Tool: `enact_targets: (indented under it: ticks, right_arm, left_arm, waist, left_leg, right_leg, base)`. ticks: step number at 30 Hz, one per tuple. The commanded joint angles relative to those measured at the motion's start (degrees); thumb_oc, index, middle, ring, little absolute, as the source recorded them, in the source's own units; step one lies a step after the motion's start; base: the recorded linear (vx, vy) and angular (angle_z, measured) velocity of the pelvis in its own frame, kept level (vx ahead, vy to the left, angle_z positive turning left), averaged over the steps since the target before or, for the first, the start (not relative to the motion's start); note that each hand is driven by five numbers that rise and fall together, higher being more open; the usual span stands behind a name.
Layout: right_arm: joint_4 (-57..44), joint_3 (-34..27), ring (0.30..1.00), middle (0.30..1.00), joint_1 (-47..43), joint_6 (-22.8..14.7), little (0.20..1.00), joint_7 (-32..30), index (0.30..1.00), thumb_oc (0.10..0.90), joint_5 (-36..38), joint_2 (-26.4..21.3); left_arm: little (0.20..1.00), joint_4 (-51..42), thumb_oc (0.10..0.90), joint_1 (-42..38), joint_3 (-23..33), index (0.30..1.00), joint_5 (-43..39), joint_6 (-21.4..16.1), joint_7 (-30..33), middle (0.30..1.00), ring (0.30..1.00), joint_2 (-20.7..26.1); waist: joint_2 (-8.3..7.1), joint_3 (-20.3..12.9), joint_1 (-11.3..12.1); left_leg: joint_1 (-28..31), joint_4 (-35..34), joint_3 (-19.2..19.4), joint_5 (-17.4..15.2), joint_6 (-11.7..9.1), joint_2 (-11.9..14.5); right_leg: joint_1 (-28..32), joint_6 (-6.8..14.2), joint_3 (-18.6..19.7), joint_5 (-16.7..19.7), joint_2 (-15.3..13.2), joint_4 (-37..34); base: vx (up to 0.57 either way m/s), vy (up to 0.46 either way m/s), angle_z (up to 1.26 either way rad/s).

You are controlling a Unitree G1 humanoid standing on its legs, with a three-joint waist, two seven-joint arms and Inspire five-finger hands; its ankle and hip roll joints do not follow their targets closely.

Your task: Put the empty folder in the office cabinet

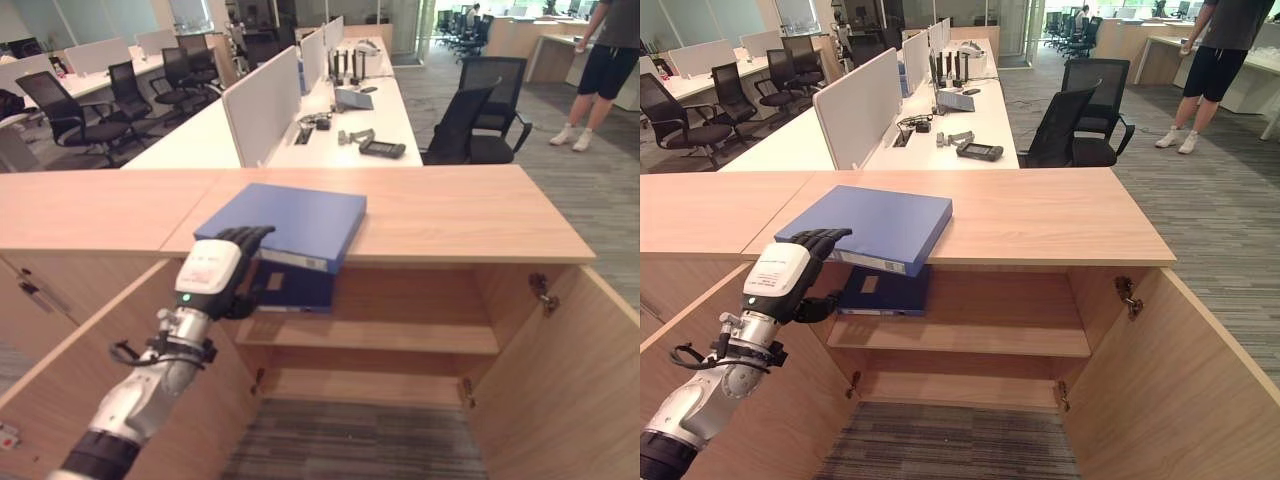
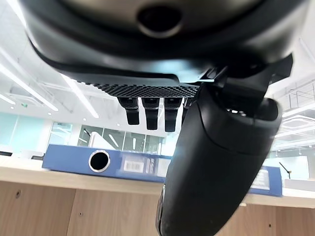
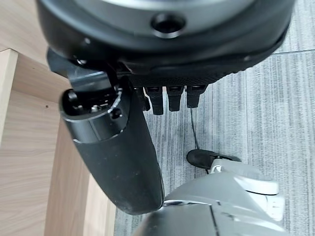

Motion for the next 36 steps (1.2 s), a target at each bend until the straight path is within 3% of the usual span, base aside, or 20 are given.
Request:
enact_targets:
  ticks: [1, 36]
  right_arm:
    - [2.0, 0.1, 0.9, 0.9, -3.1, -1.0, 0.9, 0.1, 0.9, 0.8, 1.4, -1.7]
    - [3.1, -0.8, 0.9, 0.9, -2.6, -0.4, 0.9, 0.2, 0.9, 0.8, 3.2, -1.8]
  left_arm:
    - [0.9, 0.4, 0.8, -13.6, 0.7, 0.9, 1.5, -0.2, 3.1, 0.9, 0.9, 4.1]
    - [0.9, 6.6, 0.8, -23.3, -6.5, 0.9, 3.8, 1.9, 2.8, 0.9, 0.9, 5.0]
  waist:
    - [0.63, 0.9, -1.4]
    - [1.04, 0.7, -3.6]
  left_leg:
    - [3.0, -0.1, -0.5, -5.6, -1.6, -1.1]
    - [3.8, -0.1, 0.8, -6.0, -1.3, -1.2]
  right_leg:
    - [2.1, 3.1, -0.3, -4.8, -0.3, 1.1]
    - [1.8, 3.4, 1.0, -4.8, -0.6, 1.5]
  base:
    - [-0.03, 0.008, -0.01]
    - [0.0, 0.002, -0.01]
